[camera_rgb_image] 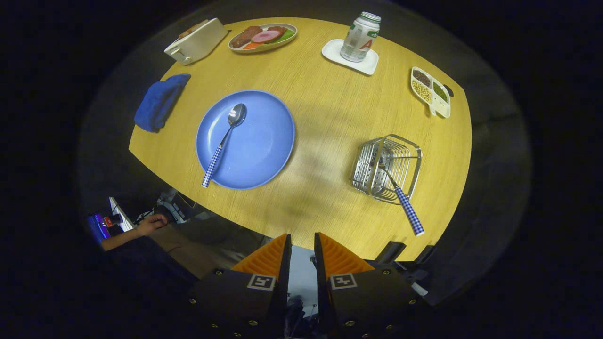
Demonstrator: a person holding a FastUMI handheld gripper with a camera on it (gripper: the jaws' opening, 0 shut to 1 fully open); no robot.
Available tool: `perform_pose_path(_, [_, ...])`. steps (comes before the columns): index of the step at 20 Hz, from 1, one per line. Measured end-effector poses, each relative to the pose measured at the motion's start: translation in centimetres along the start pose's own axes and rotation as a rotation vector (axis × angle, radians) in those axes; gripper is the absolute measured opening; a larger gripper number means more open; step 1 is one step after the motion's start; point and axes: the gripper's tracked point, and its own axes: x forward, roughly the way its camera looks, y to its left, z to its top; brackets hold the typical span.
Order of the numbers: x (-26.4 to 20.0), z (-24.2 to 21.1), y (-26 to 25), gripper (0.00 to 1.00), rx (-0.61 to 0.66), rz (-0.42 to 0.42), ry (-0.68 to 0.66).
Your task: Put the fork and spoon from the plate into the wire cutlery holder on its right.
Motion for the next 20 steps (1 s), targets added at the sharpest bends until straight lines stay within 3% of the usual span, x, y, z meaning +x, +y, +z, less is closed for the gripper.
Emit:
perform_pose_path(10, [2.2, 3.4, 8.0, 0.28, 0.003, 0.116, -0.049])
perform_pose_path(20, [4.5, 7.0, 13.3, 0.28, 0.009, 0.135, -0.048])
